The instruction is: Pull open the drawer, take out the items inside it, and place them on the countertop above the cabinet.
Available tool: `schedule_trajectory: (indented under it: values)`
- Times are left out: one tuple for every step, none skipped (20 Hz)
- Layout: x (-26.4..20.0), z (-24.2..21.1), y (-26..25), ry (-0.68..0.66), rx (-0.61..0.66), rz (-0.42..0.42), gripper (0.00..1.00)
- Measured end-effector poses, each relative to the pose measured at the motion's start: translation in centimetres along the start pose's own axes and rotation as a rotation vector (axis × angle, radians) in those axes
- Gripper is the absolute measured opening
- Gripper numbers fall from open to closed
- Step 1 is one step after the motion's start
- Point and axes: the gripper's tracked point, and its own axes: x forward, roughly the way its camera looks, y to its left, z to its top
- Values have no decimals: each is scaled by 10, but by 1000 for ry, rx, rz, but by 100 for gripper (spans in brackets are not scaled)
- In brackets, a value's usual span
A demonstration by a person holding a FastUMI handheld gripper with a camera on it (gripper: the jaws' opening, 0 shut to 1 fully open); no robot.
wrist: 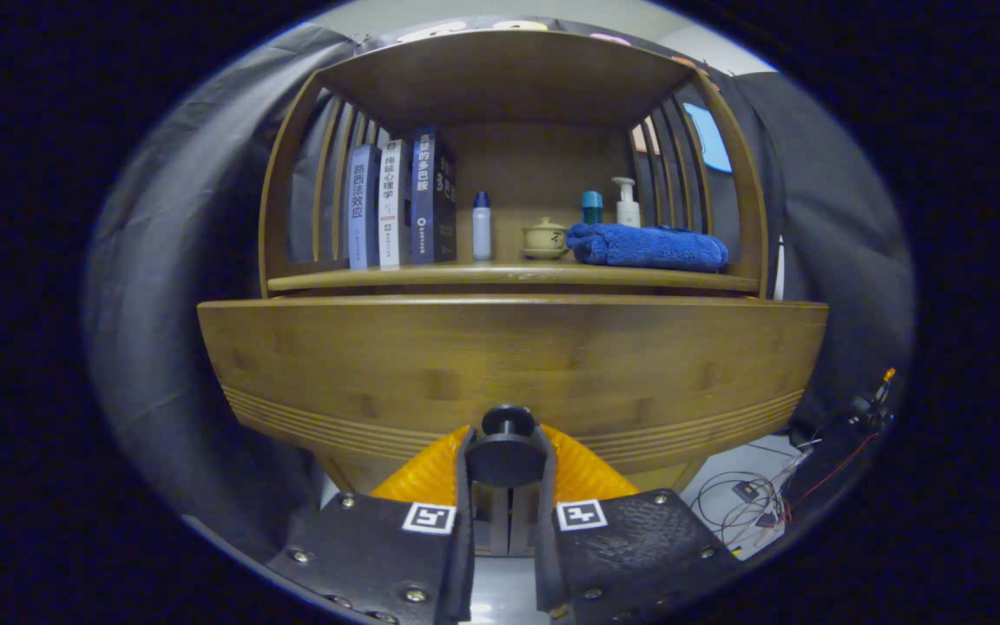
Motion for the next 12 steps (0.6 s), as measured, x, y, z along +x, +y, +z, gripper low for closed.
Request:
schedule_trajectory:
  values:
    - [-4,-1,1,2,36,10,24]
    - [-8,-3,0,3,42,10,23]
    - [-15,-2,-2,-8,16,0,23]
    - [-22,-5,-3,-6,-6,-2,23]
    - [-29,-7,-2,-3,-1,3,23]
    - [-36,-12,-2,4,9,2,23]
    - [-43,-18,-1,16,3,0,23]
    - [-49,-17,-1,3,-1,2,23]
    - [-51,-19,0,9,-11,6,23]
    - [-58,-18,2,3,-13,11,23]
    - [-59,-19,2,4,-15,14,23]
    - [-59,-21,2,8,-11,16,23]
